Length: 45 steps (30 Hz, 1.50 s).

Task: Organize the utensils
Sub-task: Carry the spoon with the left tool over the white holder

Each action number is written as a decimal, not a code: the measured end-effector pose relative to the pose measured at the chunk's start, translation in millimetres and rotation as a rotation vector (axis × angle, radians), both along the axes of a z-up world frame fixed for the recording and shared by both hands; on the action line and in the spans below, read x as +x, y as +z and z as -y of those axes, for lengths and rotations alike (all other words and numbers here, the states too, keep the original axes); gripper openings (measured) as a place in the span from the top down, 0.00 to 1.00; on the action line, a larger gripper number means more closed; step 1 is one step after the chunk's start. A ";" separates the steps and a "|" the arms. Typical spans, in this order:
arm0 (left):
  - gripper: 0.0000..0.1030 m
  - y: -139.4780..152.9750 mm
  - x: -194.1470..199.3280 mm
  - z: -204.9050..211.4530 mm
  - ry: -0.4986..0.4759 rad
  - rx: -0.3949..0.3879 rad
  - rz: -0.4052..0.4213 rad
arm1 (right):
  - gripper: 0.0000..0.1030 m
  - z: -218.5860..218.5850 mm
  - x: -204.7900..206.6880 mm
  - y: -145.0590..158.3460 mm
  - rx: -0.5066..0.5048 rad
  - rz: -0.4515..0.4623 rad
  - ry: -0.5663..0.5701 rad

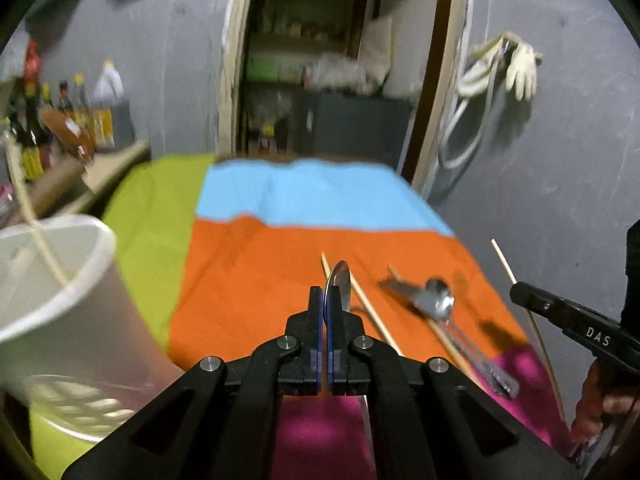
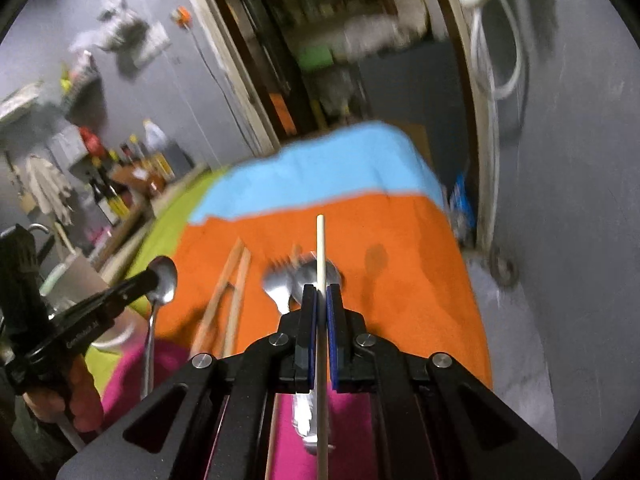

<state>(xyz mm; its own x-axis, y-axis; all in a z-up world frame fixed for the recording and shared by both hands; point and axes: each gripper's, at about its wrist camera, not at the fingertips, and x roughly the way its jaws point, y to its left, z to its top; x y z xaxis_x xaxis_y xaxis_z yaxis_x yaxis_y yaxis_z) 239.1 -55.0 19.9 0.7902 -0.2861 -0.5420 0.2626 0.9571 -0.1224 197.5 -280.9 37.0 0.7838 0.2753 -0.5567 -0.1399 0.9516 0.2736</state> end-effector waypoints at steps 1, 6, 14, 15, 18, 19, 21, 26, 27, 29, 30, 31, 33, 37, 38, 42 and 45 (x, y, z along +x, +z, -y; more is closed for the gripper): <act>1.00 6.4 -6.3 -1.2 0.008 0.004 0.042 | 0.97 -4.4 -3.7 5.0 -0.001 0.040 0.002; 1.00 41.9 -32.3 -12.5 0.035 -0.007 0.210 | 0.97 -36.2 -24.5 35.4 -0.020 0.278 0.012; 1.00 89.9 -56.4 -55.5 0.110 0.001 0.398 | 0.97 -101.4 -33.1 73.2 0.068 0.551 0.078; 1.00 93.2 -57.1 -61.9 0.121 0.004 0.412 | 0.97 -111.4 -31.5 78.3 0.094 0.574 0.091; 1.00 103.9 -62.2 -88.0 0.172 0.012 0.449 | 0.97 -137.9 -21.8 88.1 0.157 0.620 0.120; 1.00 107.4 -63.9 -100.5 0.197 0.015 0.464 | 0.97 -143.4 -20.8 89.9 0.171 0.629 0.126; 1.00 111.9 -66.1 -118.5 0.238 0.025 0.486 | 0.97 -160.9 -10.0 93.3 0.214 0.646 0.141; 1.00 119.6 -70.6 -168.4 0.341 0.014 0.523 | 0.97 -190.3 9.0 96.4 0.293 0.661 0.162; 1.00 119.4 -70.8 -173.5 0.355 0.012 0.527 | 0.97 -195.4 10.9 96.5 0.300 0.663 0.161; 1.00 118.4 -69.5 -189.0 0.397 0.014 0.538 | 0.97 -203.4 15.8 95.5 0.312 0.664 0.160; 1.00 117.7 -68.7 -193.8 0.409 0.014 0.542 | 0.97 -209.5 19.8 94.6 0.312 0.668 0.159; 1.00 115.2 -68.9 -199.8 0.428 0.014 0.545 | 0.97 -211.0 20.4 93.0 0.310 0.670 0.159; 1.00 110.5 -65.4 -205.9 0.453 0.015 0.547 | 0.97 -218.6 24.0 90.1 0.296 0.677 0.153; 1.00 98.7 -55.8 -214.0 0.489 0.027 0.546 | 0.97 -230.0 26.7 82.7 0.249 0.688 0.128; 1.00 95.9 -54.5 -214.0 0.497 0.029 0.545 | 0.97 -232.5 28.3 82.0 0.244 0.686 0.123; 1.00 84.1 -45.8 -214.9 0.522 0.034 0.534 | 0.97 -236.1 33.2 72.3 0.219 0.671 0.098; 1.00 76.2 -42.5 -213.3 0.533 0.044 0.533 | 0.97 -236.8 36.5 65.8 0.209 0.657 0.088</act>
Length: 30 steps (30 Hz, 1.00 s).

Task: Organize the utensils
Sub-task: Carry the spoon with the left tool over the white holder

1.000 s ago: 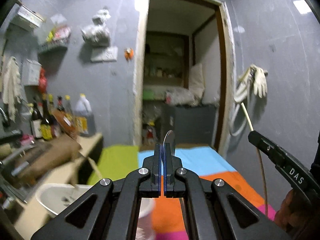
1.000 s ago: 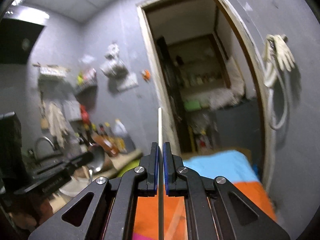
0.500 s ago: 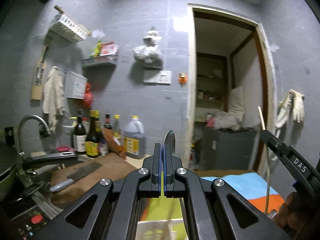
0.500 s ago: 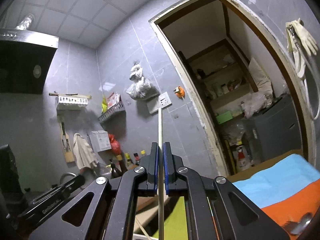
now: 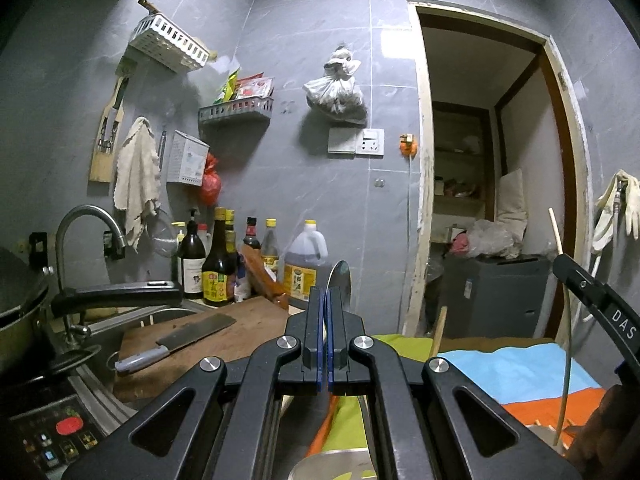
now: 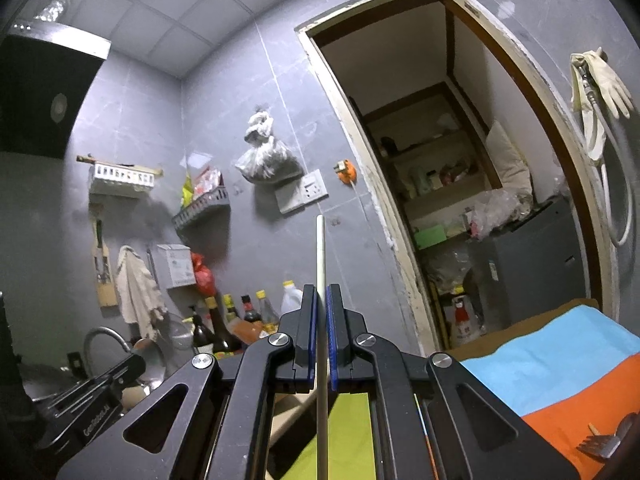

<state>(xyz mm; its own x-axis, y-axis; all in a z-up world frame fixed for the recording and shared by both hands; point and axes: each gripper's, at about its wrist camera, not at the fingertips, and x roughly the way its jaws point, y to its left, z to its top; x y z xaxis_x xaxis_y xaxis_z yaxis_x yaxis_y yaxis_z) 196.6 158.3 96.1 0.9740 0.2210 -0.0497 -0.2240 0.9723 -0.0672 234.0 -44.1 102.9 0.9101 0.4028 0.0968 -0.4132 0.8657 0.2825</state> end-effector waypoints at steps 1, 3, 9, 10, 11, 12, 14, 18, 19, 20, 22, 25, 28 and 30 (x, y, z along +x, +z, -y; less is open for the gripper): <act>1.00 -3.2 1.0 0.3 0.005 0.000 0.000 | 0.97 -0.6 1.1 -2.5 -0.003 -0.006 0.000; 1.00 -6.3 2.5 0.5 0.011 0.002 0.000 | 0.97 -0.8 2.6 -5.8 -0.006 -0.015 0.002; 1.00 -21.7 5.5 4.8 0.028 0.018 -0.021 | 0.97 -1.6 5.8 -16.3 -0.008 -0.051 0.020; 1.00 -24.3 6.3 4.6 0.026 0.016 -0.025 | 0.97 -2.0 5.4 -16.8 -0.015 -0.054 0.024; 1.00 -27.3 6.8 5.4 0.023 0.015 -0.032 | 0.97 -2.7 4.5 -17.5 -0.025 -0.057 0.026; 1.00 -29.6 6.8 5.6 0.019 0.014 -0.036 | 0.97 -3.3 3.4 -19.0 -0.033 -0.057 0.027; 1.00 -34.0 6.8 7.4 0.007 0.014 -0.040 | 0.97 -4.4 1.1 -22.2 -0.053 -0.060 0.030; 1.00 -39.5 5.2 13.7 -0.012 0.033 -0.044 | 0.97 -6.7 -1.3 -29.5 -0.098 -0.079 0.034; 1.00 -40.8 4.4 15.6 -0.019 0.036 -0.047 | 0.97 -7.3 -1.3 -30.2 -0.104 -0.083 0.034; 1.00 -41.7 3.9 16.9 -0.025 0.039 -0.049 | 0.97 -7.7 -1.8 -31.0 -0.110 -0.086 0.034; 1.00 -43.3 3.3 19.3 -0.037 0.045 -0.061 | 0.97 -7.8 -2.6 -32.8 -0.119 -0.097 0.036; 1.00 -44.8 2.3 19.7 -0.061 0.038 -0.078 | 0.96 -6.7 -3.3 -35.6 -0.131 -0.119 0.041; 1.00 -45.6 1.0 18.8 -0.085 0.023 -0.099 | 0.96 -4.9 -4.4 -36.2 -0.140 -0.144 0.051; 1.00 -45.8 0.0 16.2 -0.110 -0.003 -0.116 | 0.95 -4.1 -5.9 -36.3 -0.150 -0.157 0.056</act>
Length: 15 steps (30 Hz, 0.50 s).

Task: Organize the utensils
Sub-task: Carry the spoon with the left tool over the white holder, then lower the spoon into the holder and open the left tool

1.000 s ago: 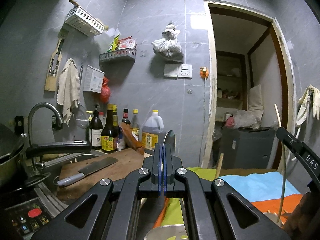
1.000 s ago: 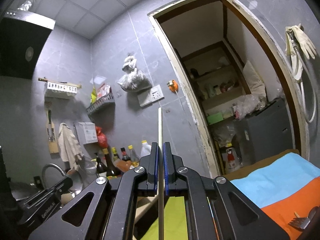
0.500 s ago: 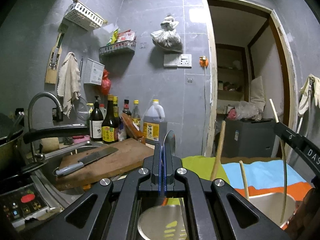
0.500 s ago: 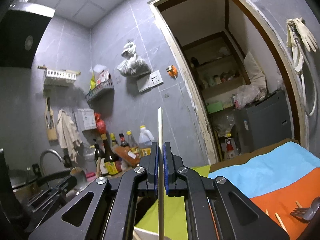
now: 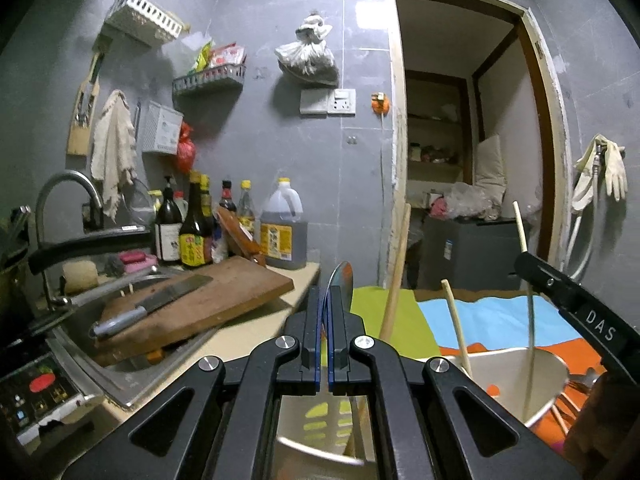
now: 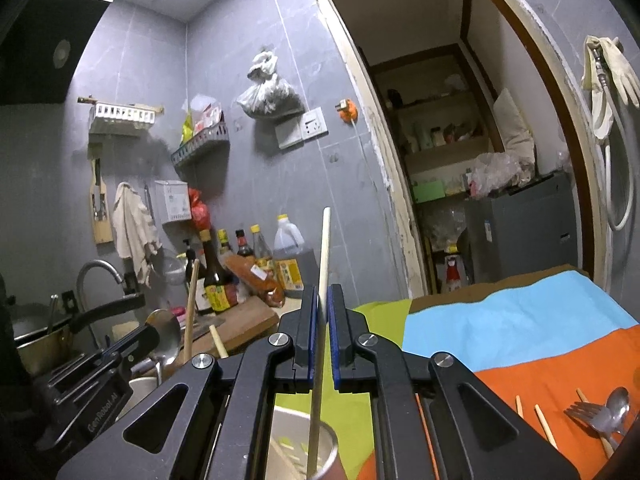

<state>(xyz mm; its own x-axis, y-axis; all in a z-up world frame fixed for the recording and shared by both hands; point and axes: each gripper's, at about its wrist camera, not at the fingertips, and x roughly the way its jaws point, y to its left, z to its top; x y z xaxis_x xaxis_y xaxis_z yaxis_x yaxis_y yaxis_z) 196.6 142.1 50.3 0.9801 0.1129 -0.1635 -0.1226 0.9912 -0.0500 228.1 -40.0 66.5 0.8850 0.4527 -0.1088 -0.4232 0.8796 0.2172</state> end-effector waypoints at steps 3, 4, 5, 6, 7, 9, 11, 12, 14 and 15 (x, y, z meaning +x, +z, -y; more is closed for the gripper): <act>0.99 0.1 -3.5 -2.7 -0.022 -0.033 -0.015 | 0.95 0.7 -1.9 -1.1 -0.012 -0.012 0.007; 0.98 0.1 -4.1 -3.6 -0.034 -0.044 -0.023 | 0.95 1.1 -2.3 -1.7 -0.017 -0.015 0.008; 0.98 0.4 -5.1 -4.2 -0.046 -0.054 -0.031 | 0.95 2.0 -2.8 -2.4 -0.021 -0.020 0.010; 0.98 0.2 -5.8 -4.6 -0.051 -0.059 -0.039 | 0.95 2.9 -3.6 -2.8 -0.024 -0.023 0.012; 0.98 0.4 -6.3 -4.2 -0.054 -0.059 -0.044 | 0.95 3.6 -4.4 -3.3 -0.027 -0.025 0.013; 0.98 -0.7 -6.6 -3.8 -0.065 -0.062 -0.058 | 0.94 4.3 -5.9 -3.4 -0.032 -0.028 0.017; 0.98 -1.3 -6.1 -4.8 -0.075 -0.076 -0.072 | 0.94 4.6 -6.4 -3.8 -0.036 -0.035 0.021; 0.97 -1.4 -6.4 -5.5 -0.081 -0.086 -0.078 | 0.94 5.0 -6.6 -4.3 -0.040 -0.042 0.025; 0.97 -1.0 -6.9 -6.4 -0.088 -0.100 -0.088 | 0.93 4.6 -7.0 -5.2 -0.044 -0.050 0.029; 0.97 -0.7 -7.5 -7.1 -0.091 -0.106 -0.092 | 0.93 4.8 -7.5 -5.7 -0.047 -0.052 0.031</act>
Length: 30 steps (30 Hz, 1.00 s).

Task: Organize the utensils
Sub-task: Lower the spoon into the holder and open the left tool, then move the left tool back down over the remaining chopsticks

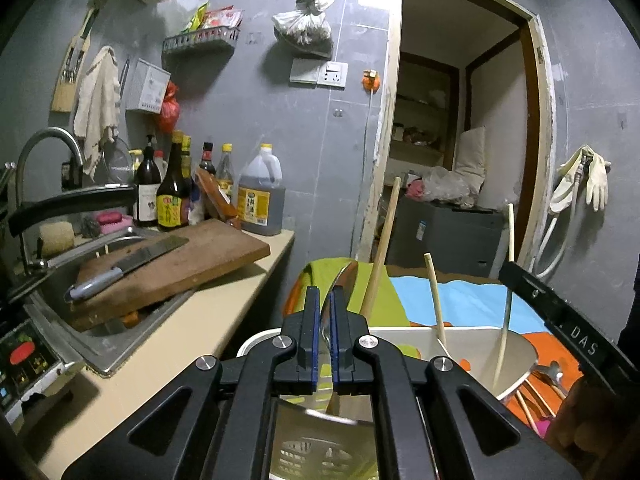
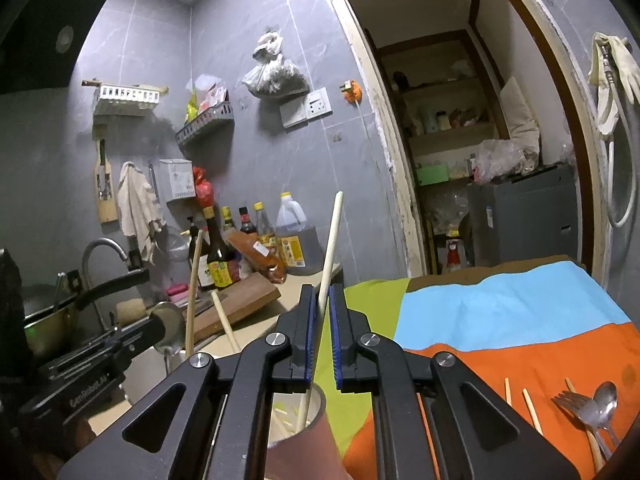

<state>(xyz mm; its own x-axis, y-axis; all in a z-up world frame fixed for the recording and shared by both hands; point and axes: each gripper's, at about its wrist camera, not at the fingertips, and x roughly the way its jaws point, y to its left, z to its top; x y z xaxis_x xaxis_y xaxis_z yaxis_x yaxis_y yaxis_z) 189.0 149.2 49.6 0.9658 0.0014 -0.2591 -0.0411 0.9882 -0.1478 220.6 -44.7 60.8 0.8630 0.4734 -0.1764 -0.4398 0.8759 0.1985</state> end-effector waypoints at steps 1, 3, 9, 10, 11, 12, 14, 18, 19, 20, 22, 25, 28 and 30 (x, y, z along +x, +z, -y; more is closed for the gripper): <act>0.96 0.4 -0.6 -0.7 -0.003 -0.005 -0.002 | 0.92 0.3 -0.5 -0.4 -0.001 -0.003 0.003; 0.93 0.8 -2.6 -1.7 -0.012 -0.017 -0.007 | 0.89 1.0 -1.6 -1.2 0.001 -0.008 0.007; 0.75 5.5 -11.2 -5.4 -0.024 -0.061 0.006 | 0.81 4.4 -4.7 0.4 0.006 -0.011 0.013; 0.75 7.3 -12.5 -5.3 -0.022 -0.061 0.008 | 0.81 5.0 -5.5 1.0 0.006 -0.011 0.012; 0.75 8.6 -13.7 -5.3 -0.022 -0.063 0.010 | 0.81 6.2 -6.5 1.8 0.007 -0.011 0.012; 0.75 10.4 -14.6 -5.3 -0.022 -0.066 0.011 | 0.80 7.9 -7.8 2.7 0.010 -0.011 0.011; 0.72 14.6 -17.1 -4.7 -0.026 -0.075 0.018 | 0.77 12.0 -10.7 4.7 0.017 -0.009 0.009; 0.68 24.9 -22.8 1.7 -0.040 -0.076 0.038 | 0.69 24.6 -18.7 15.0 0.020 0.007 -0.002; 0.66 26.6 -24.0 3.9 -0.042 -0.073 0.043 | 0.64 30.1 -21.8 18.3 0.025 0.015 -0.006; 0.63 29.7 -25.9 7.2 -0.047 -0.070 0.050 | 0.60 33.7 -23.9 20.4 0.026 0.020 -0.009; 0.58 34.8 -28.9 13.4 -0.058 -0.068 0.062 | 0.56 44.1 -28.8 27.1 0.025 0.034 -0.019; 0.50 42.6 -33.8 25.1 -0.080 -0.064 0.081 | 0.49 63.0 -37.6 36.9 0.014 0.057 -0.042; 0.43 47.9 -36.9 37.3 -0.099 -0.056 0.091 | 0.39 78.9 -45.3 45.0 -0.004 0.076 -0.065; 0.35 52.0 -37.3 46.4 -0.121 -0.054 0.093 | 0.29 91.9 -51.7 50.0 -0.014 0.089 -0.083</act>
<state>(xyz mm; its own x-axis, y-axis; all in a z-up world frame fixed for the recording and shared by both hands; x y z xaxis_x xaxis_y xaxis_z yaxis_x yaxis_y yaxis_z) 151.8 102.8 101.6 0.9779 -0.1275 -0.1654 0.0936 0.9757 -0.1983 168.9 -136.7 110.8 0.9117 0.3975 -0.1037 -0.3808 0.9125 0.1493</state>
